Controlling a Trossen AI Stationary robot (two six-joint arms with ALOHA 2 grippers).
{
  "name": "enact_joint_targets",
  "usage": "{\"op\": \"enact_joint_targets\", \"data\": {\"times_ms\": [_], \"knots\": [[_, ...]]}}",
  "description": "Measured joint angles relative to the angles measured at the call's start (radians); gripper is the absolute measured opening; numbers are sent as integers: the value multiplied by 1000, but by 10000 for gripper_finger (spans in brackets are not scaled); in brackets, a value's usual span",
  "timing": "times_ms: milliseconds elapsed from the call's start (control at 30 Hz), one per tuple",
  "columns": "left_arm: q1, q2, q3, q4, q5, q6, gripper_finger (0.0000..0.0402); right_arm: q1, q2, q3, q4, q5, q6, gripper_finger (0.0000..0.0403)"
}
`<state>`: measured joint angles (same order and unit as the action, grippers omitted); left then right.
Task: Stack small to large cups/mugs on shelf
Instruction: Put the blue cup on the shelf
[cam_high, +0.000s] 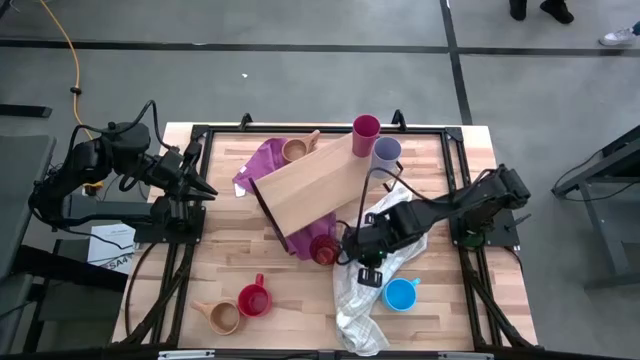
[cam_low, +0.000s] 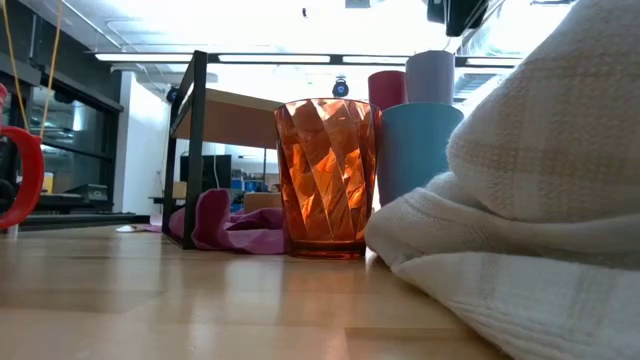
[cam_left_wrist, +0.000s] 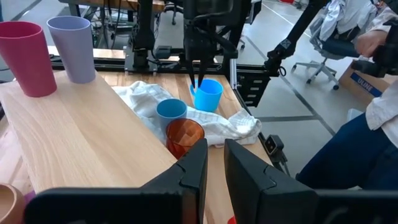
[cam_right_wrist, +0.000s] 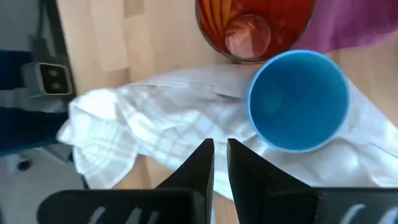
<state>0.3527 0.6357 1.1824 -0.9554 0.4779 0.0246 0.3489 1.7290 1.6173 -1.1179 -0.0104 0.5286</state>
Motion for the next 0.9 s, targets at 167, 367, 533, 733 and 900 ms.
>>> {"op": "enact_joint_targets", "data": {"times_ms": [167,367,533,733,900], "knots": [[0,0,0,-8,0,13,44,15,1,-1,1,84,55,37],[0,0,0,-9,0,20,44,22,2,-83,59,88,130,37],[0,-8,0,-14,0,18,44,42,2,-98,85,120,160,37],[0,-16,0,-13,0,16,44,27,2,-98,85,126,139,58],[0,-19,0,-13,0,16,44,16,2,-98,84,131,102,79]]}}
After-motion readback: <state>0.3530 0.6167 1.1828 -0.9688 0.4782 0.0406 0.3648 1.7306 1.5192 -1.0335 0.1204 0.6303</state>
